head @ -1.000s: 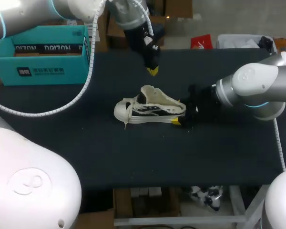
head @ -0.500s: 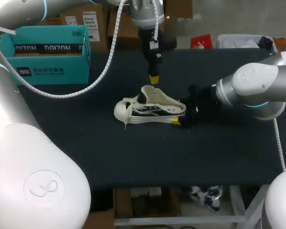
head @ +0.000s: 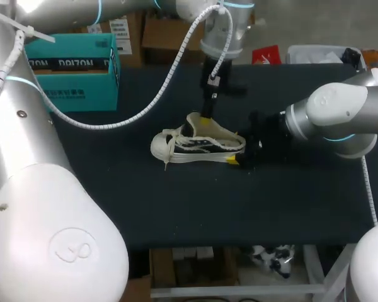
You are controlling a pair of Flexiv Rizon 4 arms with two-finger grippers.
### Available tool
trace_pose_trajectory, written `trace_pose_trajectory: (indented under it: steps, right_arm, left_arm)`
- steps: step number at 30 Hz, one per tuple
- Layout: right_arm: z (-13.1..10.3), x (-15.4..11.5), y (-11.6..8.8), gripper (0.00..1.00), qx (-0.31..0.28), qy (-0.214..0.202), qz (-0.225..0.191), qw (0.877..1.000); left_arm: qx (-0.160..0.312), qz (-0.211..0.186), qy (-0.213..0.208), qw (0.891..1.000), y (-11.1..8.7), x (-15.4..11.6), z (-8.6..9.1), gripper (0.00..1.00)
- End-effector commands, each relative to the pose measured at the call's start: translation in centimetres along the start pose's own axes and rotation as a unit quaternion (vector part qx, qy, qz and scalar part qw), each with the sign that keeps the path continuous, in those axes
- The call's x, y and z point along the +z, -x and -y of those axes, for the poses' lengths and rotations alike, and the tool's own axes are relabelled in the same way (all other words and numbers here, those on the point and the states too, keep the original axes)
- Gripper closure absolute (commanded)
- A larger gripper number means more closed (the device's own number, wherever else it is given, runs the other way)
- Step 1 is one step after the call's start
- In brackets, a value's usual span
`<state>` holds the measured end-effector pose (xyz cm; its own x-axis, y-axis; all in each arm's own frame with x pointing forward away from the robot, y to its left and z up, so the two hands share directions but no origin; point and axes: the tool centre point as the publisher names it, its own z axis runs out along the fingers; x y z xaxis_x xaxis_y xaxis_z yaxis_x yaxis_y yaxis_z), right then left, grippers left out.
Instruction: Open the shoe tongue, take the insole out of the shoe, put the insole back into the shoe, and pack the shoe into the shoebox
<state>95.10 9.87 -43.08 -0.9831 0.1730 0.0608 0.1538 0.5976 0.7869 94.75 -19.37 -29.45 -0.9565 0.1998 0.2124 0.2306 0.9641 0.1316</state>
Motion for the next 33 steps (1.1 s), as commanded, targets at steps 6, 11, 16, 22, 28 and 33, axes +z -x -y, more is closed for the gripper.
trace_pose_trajectory:
  steps: [6, 11, 16, 22, 28, 33]
  right_arm:
    - [0.6, 0.5, 0.3, 1.00, 0.000, 0.001, 0.000, 1.000]
    - [0.6, 0.5, 0.3, 1.00, 0.000, 0.001, 0.000, 1.000]
    - [0.6, 0.5, 0.3, 1.00, 0.000, 0.001, 0.000, 1.000]
    - [0.6, 0.5, 0.3, 1.00, 0.000, 0.001, 0.000, 1.000]
    - [0.6, 0.5, 0.3, 1.00, 0.000, 0.001, 0.000, 1.000]
    - [0.6, 0.5, 0.3, 1.00, 0.000, 0.001, 0.000, 1.000]
  left_arm:
    - [0.027, 0.036, -0.087, 0.995, -0.6, 2.2, -1.0, 1.00]
    - [0.007, 0.013, -0.089, 0.996, 0.0, 2.5, -0.7, 1.00]
    - [0.007, 0.013, -0.089, 0.996, 0.0, 2.5, -0.7, 1.00]
    - [0.007, 0.013, -0.089, 0.996, 0.0, 2.5, -0.7, 1.00]
    - [0.015, 0.054, -0.098, 0.994, -0.5, 4.3, 0.7, 1.00]
    - [0.020, 0.060, -0.107, 0.992, -0.7, 6.7, 1.6, 1.00]
